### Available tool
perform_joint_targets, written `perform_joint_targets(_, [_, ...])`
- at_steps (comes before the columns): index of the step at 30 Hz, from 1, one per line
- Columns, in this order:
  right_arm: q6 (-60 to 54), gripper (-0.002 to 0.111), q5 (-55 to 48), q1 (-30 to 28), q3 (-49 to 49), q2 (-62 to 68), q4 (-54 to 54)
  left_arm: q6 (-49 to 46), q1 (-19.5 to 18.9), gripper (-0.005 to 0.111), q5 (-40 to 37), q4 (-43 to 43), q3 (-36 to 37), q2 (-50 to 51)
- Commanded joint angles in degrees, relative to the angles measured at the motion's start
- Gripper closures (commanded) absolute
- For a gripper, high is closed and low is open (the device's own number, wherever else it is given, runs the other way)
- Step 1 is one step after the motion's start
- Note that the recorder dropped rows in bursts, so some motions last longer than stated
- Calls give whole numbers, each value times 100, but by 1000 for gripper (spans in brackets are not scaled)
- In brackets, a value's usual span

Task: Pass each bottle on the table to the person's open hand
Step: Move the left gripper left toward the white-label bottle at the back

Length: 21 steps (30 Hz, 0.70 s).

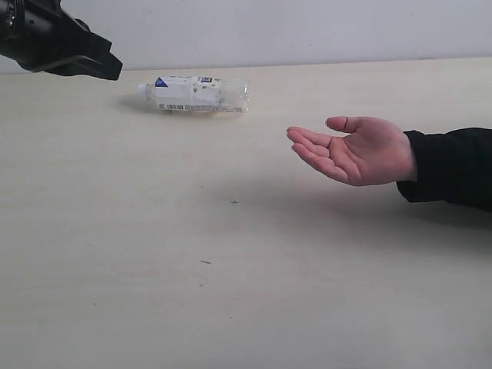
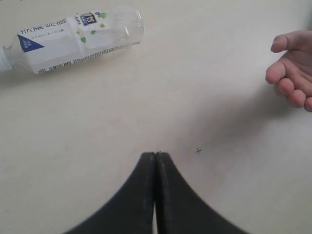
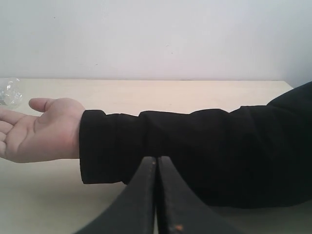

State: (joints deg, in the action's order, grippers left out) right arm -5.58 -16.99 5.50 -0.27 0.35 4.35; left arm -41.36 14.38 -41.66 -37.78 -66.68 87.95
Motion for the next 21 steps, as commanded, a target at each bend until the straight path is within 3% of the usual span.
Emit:
perform_joint_targets(1, [-11,108,67,-17,27,-35,-19,-17,-15,107,12,-72,14,-3])
perform_joint_targets(19, [-11,108,67,-17,27,-35,-19,-61,-15,107,98,-81,14,-3])
perform_joint_targets(21, [-11,108,67,-17,27,-35,-19,-457,-15,107,140,-35,14,8])
